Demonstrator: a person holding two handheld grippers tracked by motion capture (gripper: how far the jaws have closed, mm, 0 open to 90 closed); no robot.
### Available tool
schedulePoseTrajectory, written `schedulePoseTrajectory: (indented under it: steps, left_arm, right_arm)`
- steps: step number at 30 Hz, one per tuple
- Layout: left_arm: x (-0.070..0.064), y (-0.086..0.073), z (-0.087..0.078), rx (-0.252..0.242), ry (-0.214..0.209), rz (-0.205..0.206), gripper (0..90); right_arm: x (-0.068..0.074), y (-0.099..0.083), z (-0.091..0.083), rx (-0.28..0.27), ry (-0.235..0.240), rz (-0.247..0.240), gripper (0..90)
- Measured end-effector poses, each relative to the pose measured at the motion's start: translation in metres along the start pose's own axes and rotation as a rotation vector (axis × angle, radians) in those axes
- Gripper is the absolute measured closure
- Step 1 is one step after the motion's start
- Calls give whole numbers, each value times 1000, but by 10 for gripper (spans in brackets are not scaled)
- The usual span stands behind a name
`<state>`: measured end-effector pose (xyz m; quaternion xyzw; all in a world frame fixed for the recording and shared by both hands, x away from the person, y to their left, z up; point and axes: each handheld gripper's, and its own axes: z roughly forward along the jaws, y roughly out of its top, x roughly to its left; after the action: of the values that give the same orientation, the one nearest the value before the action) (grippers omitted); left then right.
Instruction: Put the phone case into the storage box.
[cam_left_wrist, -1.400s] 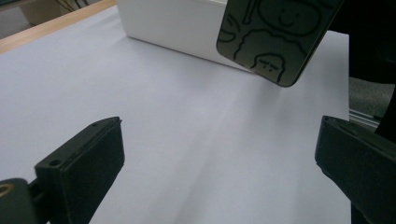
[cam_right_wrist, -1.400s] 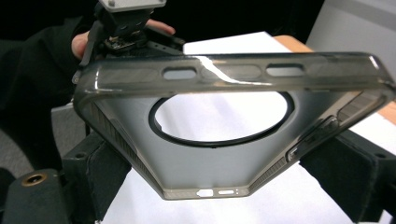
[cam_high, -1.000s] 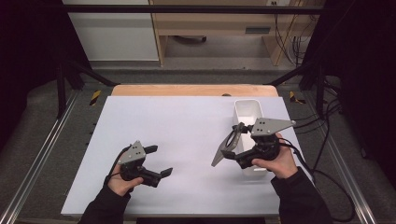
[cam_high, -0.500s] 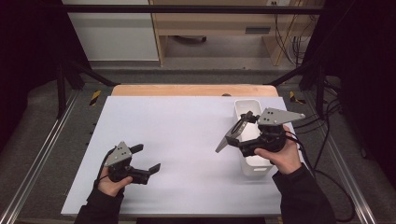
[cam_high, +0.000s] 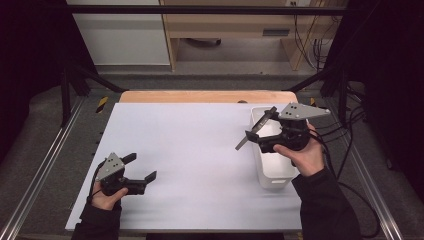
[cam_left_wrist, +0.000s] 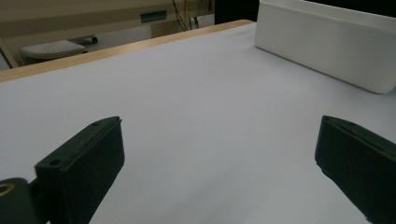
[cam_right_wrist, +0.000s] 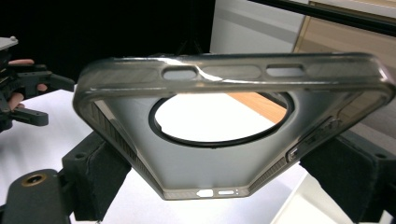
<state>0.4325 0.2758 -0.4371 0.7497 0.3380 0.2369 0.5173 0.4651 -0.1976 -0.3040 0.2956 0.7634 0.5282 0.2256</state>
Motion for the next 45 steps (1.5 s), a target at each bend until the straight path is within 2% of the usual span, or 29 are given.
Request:
schedulePoseTrajectory:
  steps: [5, 11, 18, 35, 45]
  left_arm:
    - [7, -6, -2, 5, 15, -18, 7]
    - [12, -10, -2, 12, 34, -28, 3]
    - [13, -11, -1, 17, 31, -29, 1]
    - [12, -12, 2, 23, 22, -21, 0]
    - [12, -13, 5, 31, 16, -17, 0]
  right_arm:
    - [-4, 5, 0, 9, -24, 6, 118]
    - [-13, 11, 2, 25, -80, 26, 118]
    - [-26, 15, 7, 50, -144, 46, 118]
    - [-59, 20, 28, 74, -313, 141, 118]
    - [-72, 21, 40, 88, -386, 191, 118]
